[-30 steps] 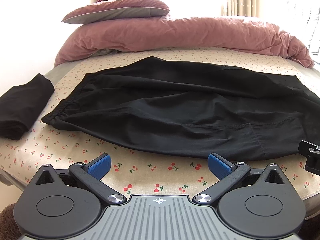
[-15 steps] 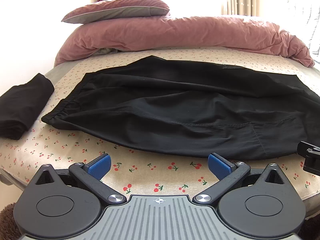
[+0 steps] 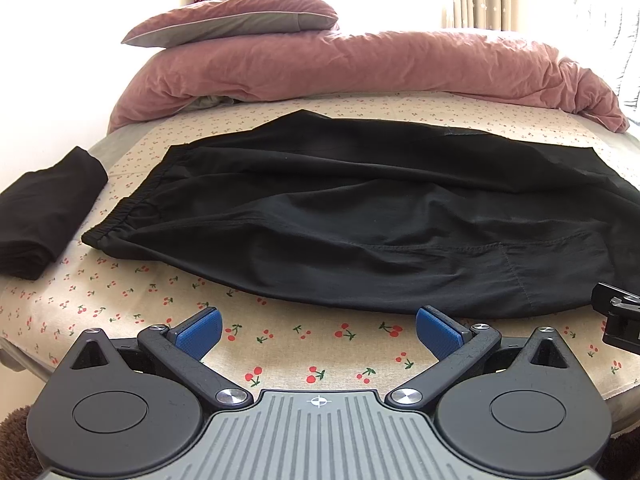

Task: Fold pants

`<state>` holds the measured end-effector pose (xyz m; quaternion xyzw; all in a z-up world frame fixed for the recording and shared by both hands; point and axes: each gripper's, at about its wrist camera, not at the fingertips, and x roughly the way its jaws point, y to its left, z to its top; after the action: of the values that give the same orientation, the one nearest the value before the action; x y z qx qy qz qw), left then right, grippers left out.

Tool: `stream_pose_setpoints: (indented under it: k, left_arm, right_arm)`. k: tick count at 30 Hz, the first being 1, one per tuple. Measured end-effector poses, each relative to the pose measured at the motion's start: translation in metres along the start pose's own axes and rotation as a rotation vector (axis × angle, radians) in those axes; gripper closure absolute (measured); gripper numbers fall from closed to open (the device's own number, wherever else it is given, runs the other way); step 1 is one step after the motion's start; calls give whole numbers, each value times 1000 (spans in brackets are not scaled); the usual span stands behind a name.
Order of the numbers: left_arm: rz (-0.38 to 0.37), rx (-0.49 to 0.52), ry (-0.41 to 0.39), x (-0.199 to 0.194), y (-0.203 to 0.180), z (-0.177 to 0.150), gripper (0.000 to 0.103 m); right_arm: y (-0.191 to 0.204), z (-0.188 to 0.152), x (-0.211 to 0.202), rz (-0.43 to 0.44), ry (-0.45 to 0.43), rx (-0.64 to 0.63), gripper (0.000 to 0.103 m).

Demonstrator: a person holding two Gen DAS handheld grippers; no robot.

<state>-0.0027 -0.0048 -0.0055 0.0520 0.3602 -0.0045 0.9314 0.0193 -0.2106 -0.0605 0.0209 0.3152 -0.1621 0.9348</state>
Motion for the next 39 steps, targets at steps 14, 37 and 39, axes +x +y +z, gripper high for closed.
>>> stream_pose_setpoints:
  k: [14, 37, 39]
  left_arm:
    - [15, 7, 18, 8, -1, -1, 0]
    - [9, -7, 42, 17, 0, -2, 0]
    - [7, -10, 40, 19, 1, -2, 0]
  right_arm:
    - [-4, -1, 6, -4, 18, 9, 0]
    - [-6, -2, 13, -8, 32, -8, 0]
    - [-7, -2, 13, -7, 31, -9, 0]
